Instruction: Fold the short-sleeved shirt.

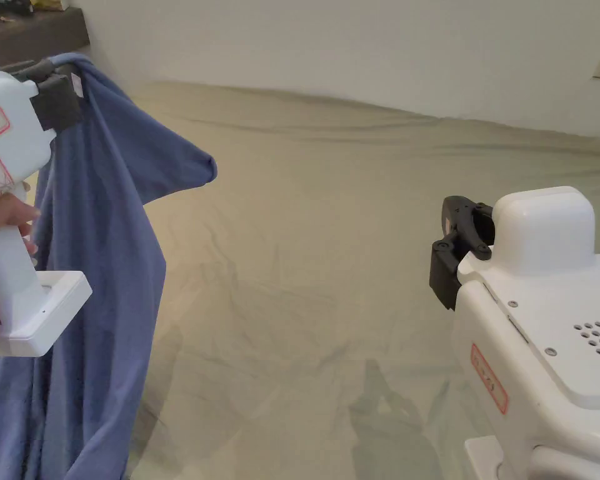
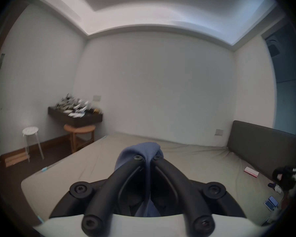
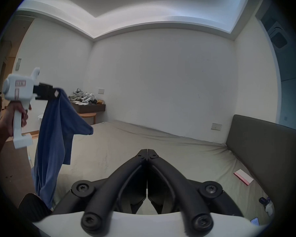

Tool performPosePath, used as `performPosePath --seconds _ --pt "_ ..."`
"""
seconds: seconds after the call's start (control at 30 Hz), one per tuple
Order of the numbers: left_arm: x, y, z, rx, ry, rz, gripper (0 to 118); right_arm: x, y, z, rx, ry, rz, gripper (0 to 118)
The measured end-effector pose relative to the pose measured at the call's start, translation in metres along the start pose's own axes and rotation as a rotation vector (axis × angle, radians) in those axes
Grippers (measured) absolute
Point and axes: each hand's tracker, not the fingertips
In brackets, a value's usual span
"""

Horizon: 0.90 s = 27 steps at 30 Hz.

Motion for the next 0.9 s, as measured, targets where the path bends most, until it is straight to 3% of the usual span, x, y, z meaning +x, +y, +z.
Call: performPosePath --seconds 0.13,0.23,0.4,0.67,0.83,0.9 --pt "0.059 0.032 -0.021 0.058 -0.11 -0.104 0 0.026 0.001 0.017 0.012 -0.079 -0.007 1" --pt "0.109 0.044 -0.046 0.057 -0.212 -0.099 0 0.048 0.0 0.029 0.012 -0.142 -0.004 1" --pt "0.222 0.01 -0.09 -0.038 -0.363 -0.277 0 0.085 -0.01 0.041 -0.017 -0.233 -0.018 1" --pt "0.346 -0.181 -0.172 -0.397 -0.488 -0.462 0 0.138 -0.054 0.038 -0.141 -0.338 -0.031 1" --pt "0.373 -0.32 -0.187 -0.678 -0.503 -0.619 0 0.169 -0.091 0.03 -0.236 -0.381 -0.091 1" --pt "0.372 -0.357 -0.188 -0.796 -0.456 -0.587 0 0.179 -0.105 0.026 -0.276 -0.396 -0.116 1"
